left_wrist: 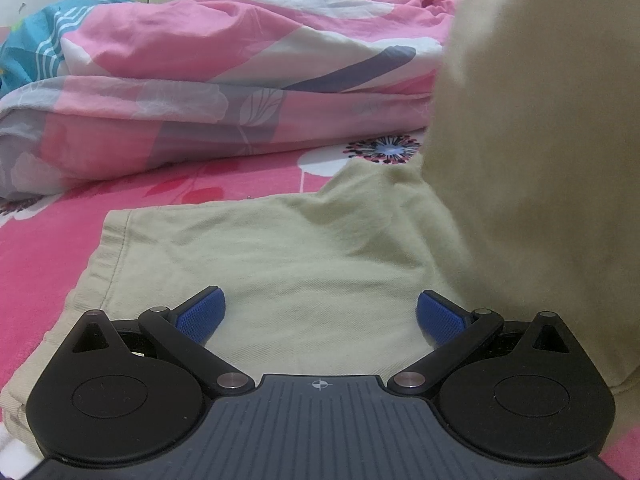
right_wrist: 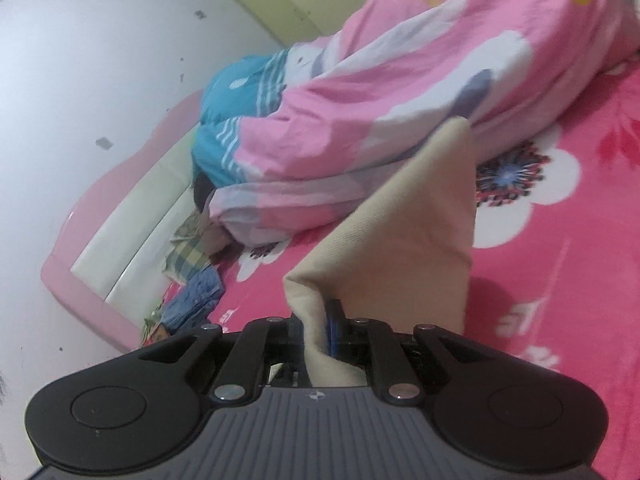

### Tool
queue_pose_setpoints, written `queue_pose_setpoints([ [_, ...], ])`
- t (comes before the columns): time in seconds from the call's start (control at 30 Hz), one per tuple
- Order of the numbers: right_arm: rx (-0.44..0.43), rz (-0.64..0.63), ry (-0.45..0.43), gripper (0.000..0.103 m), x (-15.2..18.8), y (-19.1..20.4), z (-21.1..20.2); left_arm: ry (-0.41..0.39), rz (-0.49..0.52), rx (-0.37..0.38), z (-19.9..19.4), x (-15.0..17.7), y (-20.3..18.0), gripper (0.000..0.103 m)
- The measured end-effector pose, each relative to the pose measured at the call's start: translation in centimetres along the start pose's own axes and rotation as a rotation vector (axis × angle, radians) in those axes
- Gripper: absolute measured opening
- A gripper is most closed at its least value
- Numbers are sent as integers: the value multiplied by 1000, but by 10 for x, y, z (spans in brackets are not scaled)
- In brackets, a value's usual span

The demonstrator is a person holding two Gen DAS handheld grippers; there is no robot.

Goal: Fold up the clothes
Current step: 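Lift the pinched trouser end with the right tool and fold it over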

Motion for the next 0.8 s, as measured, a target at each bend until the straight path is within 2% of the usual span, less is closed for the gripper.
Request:
queue_pose_setpoints([
  [0.13,8,-12,12,11,-1,15,10,-5,-37,26,-3,-2,6,103],
  [0.27,26,-1,-9,11,-4,16,7,-49,-161,70,-22,-17,33,103],
  [0.33,27,19,-25,11,-4,11,1,-47,-153,77,-21,-28,41,103],
  [0.4,25,48,-48,11,-4,3,-7,-31,-107,79,-14,-40,45,102],
  [0.6,-13,110,-118,11,0,-24,-36,103,141,225,24,-61,13,101],
  [0.7,-53,118,-136,11,3,-31,-47,146,256,197,50,-62,-3,101],
  [0.77,-85,125,-148,11,6,-35,-53,196,265,168,72,-60,-2,103],
  [0.8,-100,132,-154,11,8,-38,-56,234,224,169,82,-59,3,103],
])
Point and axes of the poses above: each gripper's, at about its wrist camera, not at the fingertips, and z roughly the way its jaws point, y to its left, x to its underside, the point moved 3 cm from there along z, roughly the way its jaws point, and after that the axes turned 14 degrees about -y, right-handed, at the moved point
